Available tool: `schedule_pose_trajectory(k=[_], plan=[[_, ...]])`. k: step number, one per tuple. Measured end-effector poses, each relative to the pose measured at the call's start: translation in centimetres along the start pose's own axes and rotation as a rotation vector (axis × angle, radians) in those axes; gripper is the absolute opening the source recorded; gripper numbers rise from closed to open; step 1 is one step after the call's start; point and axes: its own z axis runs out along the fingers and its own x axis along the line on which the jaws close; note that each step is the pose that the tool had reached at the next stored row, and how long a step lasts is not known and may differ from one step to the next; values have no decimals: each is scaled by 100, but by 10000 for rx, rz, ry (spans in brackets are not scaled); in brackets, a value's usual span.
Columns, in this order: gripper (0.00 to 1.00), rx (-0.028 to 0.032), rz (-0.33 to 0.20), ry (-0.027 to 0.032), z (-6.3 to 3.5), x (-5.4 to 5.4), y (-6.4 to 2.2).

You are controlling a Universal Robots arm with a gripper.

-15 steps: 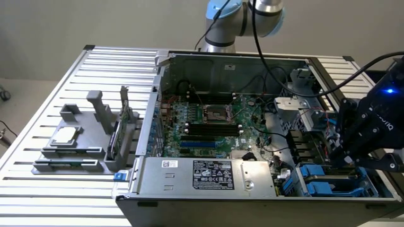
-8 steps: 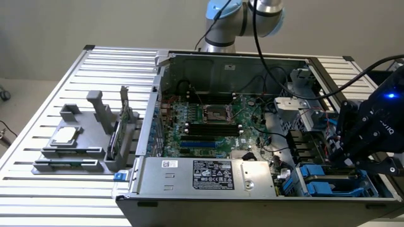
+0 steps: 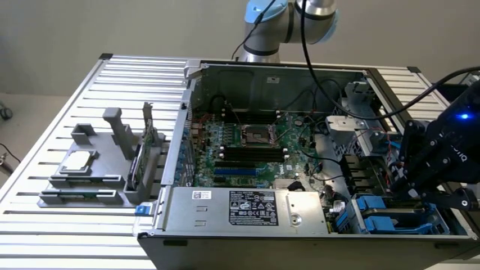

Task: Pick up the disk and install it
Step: 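Insert the second disk wire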

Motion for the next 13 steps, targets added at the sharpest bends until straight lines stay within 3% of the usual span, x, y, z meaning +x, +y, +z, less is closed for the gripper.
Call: schedule_pose_trajectory(k=[13], plan=[[16, -2, -4, 46, 28, -25, 4]])
